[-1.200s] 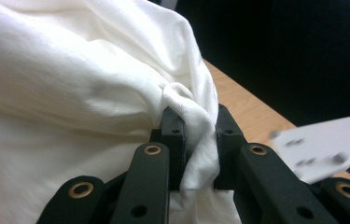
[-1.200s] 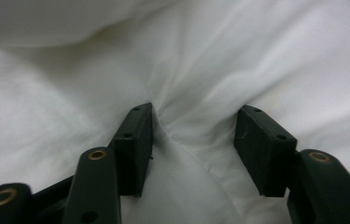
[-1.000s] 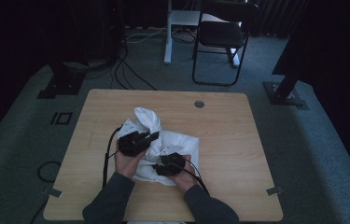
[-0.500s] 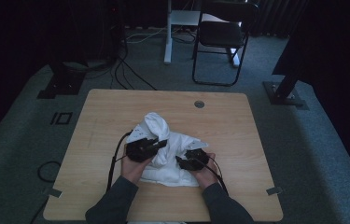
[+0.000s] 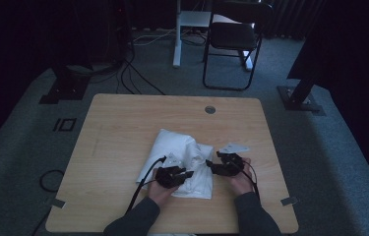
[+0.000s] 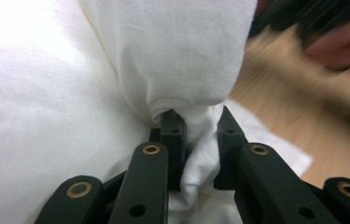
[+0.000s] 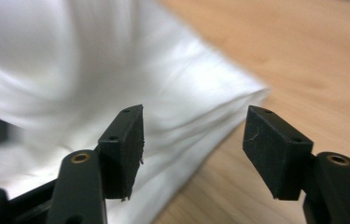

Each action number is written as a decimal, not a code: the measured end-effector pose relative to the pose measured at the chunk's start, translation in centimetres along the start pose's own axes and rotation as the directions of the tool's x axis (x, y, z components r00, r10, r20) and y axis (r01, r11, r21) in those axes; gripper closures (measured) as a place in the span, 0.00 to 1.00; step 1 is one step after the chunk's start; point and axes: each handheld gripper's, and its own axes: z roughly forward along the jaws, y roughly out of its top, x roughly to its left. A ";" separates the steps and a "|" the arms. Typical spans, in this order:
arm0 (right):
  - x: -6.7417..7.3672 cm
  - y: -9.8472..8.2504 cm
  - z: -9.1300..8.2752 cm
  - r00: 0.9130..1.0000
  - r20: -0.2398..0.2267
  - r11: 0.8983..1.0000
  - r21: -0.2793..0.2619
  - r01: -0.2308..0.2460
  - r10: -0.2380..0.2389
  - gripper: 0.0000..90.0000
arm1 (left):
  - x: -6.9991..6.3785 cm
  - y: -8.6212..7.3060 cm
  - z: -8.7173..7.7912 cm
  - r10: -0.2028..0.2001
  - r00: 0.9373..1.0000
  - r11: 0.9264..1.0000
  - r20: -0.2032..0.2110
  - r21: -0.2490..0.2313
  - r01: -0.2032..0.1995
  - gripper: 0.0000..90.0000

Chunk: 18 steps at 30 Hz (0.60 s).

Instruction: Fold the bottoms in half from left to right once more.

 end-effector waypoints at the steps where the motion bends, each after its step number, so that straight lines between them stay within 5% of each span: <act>1: -0.2 0.2 -1.2 0.999 -0.035 0.998 -0.056 -0.015 0.013 0.39 | -0.1 0.0 0.1 -0.002 1.000 1.000 -0.003 0.006 0.002 0.88; 4: 0.6 0.8 -2.5 0.994 -0.110 0.992 -0.122 0.013 -0.027 0.35 | 0.0 0.1 0.2 -0.016 1.000 1.000 -0.004 0.007 0.016 0.87; 8: 2.2 2.1 -1.9 0.985 -0.136 0.987 -0.134 0.084 -0.102 0.40 | 0.0 0.2 0.1 -0.024 1.000 1.000 -0.004 0.017 0.024 0.85; 10: 2.3 2.9 -0.9 0.994 -0.071 0.992 -0.098 0.081 -0.088 0.59 | -0.1 0.4 0.0 -0.026 1.000 1.000 -0.005 0.012 0.026 0.82; 12: 1.9 3.2 -0.4 0.995 -0.069 0.994 -0.094 0.058 -0.065 0.87 | -0.5 0.6 -0.6 -0.008 1.000 1.000 -0.004 -0.003 0.008 0.73; 18: 0.1 2.8 0.5 0.999 -0.049 0.997 -0.073 -0.022 0.019 0.95 | -3.1 2.8 -4.7 0.134 0.990 0.987 -0.043 -0.079 -0.138 0.55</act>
